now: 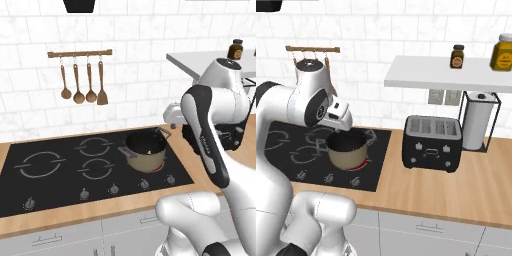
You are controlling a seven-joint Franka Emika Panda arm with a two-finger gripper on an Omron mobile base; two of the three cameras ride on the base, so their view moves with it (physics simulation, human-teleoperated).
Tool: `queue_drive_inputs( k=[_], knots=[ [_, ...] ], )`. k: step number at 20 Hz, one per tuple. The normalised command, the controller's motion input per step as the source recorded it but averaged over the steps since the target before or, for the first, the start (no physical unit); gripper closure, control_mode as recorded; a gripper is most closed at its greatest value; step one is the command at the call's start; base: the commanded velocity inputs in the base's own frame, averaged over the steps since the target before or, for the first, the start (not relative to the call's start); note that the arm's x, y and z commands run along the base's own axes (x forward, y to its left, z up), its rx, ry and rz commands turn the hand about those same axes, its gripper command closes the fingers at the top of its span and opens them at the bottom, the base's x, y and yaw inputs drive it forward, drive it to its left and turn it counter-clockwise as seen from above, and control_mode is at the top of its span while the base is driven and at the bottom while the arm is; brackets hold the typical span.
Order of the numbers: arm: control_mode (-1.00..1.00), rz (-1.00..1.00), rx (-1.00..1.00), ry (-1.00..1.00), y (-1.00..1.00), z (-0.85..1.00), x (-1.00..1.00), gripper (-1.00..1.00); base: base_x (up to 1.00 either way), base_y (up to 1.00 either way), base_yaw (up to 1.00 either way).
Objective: Put the broccoli and lemon wedge in the pot. Retrieve the spatula and lightly stir the vegetables in the pot.
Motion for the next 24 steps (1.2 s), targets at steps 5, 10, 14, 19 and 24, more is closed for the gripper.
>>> queue_drive_inputs(
  k=[5,10,14,19,24],
  knots=[
    [1.00,0.00,0.00,0.00,0.00,0.00,0.00,-1.00,-0.01,0.39,0.00],
    [1.00,0.00,0.00,0.00,0.00,0.00,0.00,-1.00,-0.10,1.00,0.00],
    [1.00,0.00,0.00,0.00,0.00,0.00,0.00,-1.00,-0.16,1.00,0.00],
    [1.00,0.00,0.00,0.00,0.00,0.00,0.00,-1.00,-0.25,1.00,0.00],
    [1.00,0.00,0.00,0.00,0.00,0.00,0.00,-1.00,-0.26,1.00,0.00]
  ],
)
